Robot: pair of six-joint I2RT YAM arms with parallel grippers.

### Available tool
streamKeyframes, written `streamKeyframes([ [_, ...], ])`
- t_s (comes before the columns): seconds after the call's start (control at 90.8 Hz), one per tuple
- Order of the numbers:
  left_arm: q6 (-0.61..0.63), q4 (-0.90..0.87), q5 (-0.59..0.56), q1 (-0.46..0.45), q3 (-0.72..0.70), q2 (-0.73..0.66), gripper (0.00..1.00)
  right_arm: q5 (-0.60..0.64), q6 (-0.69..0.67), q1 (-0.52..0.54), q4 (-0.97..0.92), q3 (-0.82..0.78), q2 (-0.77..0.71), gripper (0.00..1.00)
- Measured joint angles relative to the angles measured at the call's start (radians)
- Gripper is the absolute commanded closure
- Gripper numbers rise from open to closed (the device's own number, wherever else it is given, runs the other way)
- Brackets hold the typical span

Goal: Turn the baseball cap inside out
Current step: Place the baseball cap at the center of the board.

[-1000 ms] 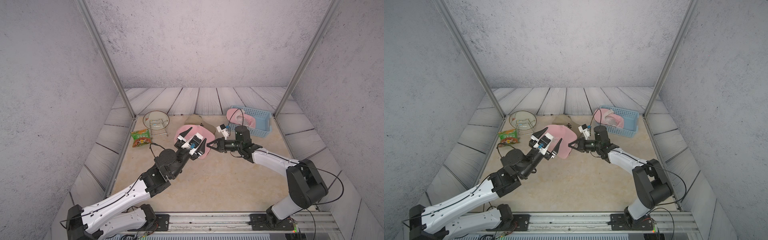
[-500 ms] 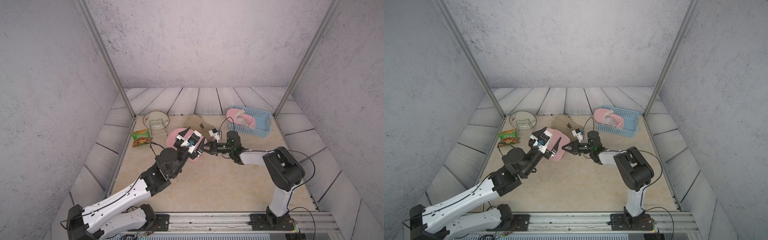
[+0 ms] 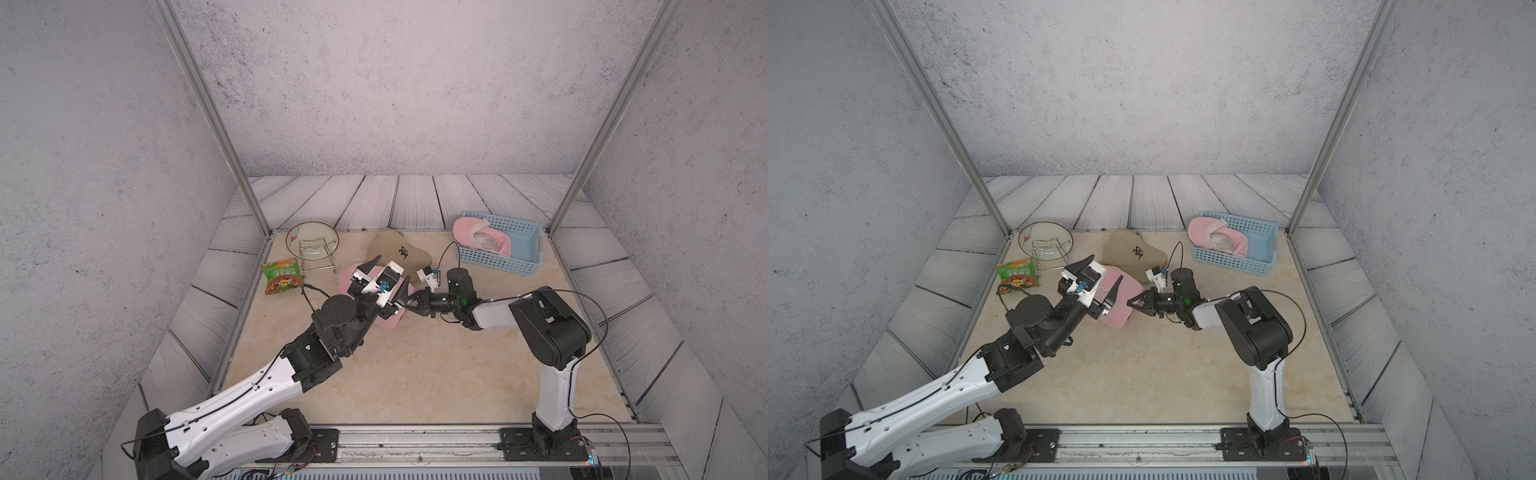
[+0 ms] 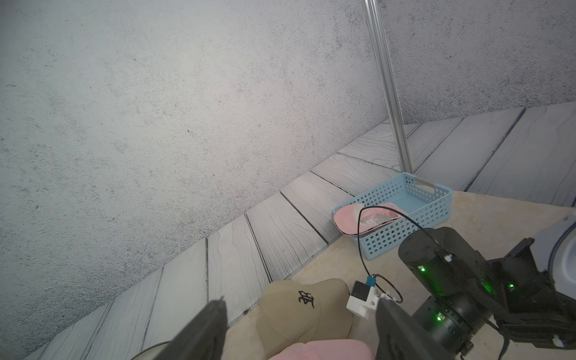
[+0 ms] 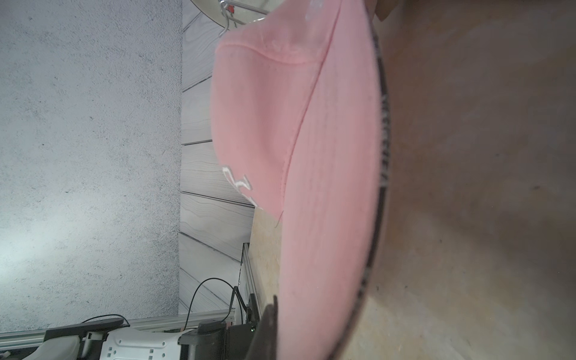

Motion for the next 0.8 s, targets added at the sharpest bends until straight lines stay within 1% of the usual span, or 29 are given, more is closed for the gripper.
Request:
streamKeyframes([
  [0.077,0.000,0.000,0.000,0.000,0.000,0.000,0.20,0.011,-0.016,-0.004,-0.012,0.000,0.000,0.86],
  [0.176,0.000,0.000,0.000,0.000,0.000,0.001,0.19,0.026,-0.036,-0.012,-0.039,-0.002,0.000,0.76],
  [0.286,0.000,0.000,0.000,0.001,0.000,0.005,0.19,0.042,-0.064,-0.027,-0.072,-0.006,0.002,0.59],
  [0.484,0.000,0.000,0.000,0.005,0.000,0.014,0.19,0.088,-0.135,-0.042,-0.171,-0.005,0.005,0.43],
  [0.627,0.000,0.000,0.000,0.005,0.000,0.016,0.19,0.169,-0.247,-0.043,-0.349,0.022,0.003,0.33],
  [0.694,0.000,0.000,0.000,0.005,0.000,0.017,0.19,0.214,-0.309,-0.043,-0.433,0.052,-0.003,0.31],
  [0.804,0.000,0.000,0.000,0.005,0.000,0.019,0.19,0.341,-0.408,-0.040,-0.576,0.100,-0.046,0.29],
])
